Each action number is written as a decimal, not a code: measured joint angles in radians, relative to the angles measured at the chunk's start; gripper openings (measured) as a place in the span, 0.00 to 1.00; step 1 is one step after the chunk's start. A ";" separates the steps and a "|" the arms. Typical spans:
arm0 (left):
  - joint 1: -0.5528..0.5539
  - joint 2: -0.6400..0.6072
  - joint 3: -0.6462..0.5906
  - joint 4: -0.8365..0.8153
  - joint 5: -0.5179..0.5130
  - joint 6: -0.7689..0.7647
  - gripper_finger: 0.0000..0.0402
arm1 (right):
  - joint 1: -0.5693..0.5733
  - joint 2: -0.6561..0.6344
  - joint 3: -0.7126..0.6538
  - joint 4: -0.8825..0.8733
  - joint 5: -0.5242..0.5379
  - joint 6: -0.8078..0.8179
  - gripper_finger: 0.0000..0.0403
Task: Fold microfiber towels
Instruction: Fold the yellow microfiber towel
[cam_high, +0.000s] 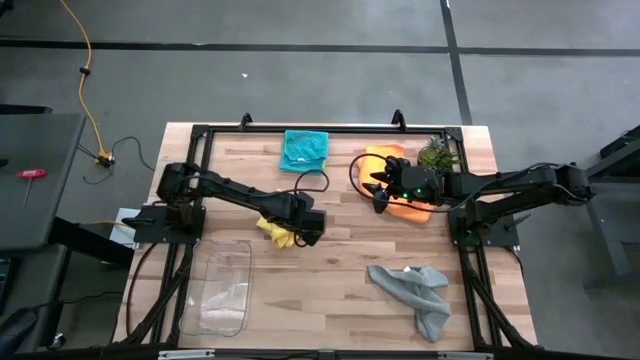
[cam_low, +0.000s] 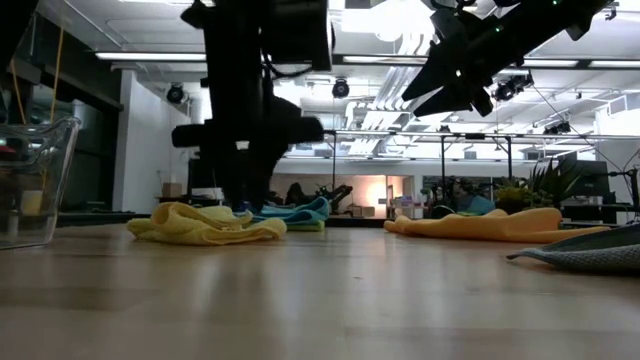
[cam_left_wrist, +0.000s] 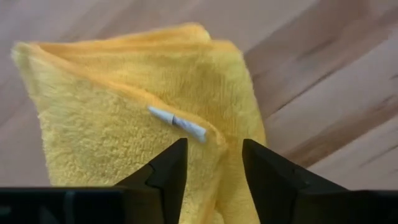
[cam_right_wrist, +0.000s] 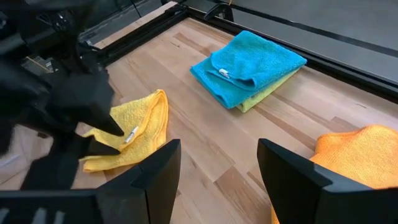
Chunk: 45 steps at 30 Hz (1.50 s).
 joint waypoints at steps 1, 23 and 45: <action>-0.001 0.006 0.000 0.011 0.010 0.013 0.35 | 0.000 0.000 0.000 0.000 0.000 0.000 0.51; 0.011 0.007 0.001 0.024 0.016 0.043 0.02 | 0.000 0.000 0.000 -0.015 0.000 0.003 0.51; -0.001 0.007 0.001 0.000 -0.023 -0.024 0.42 | 0.000 0.000 0.000 -0.015 0.003 0.000 0.51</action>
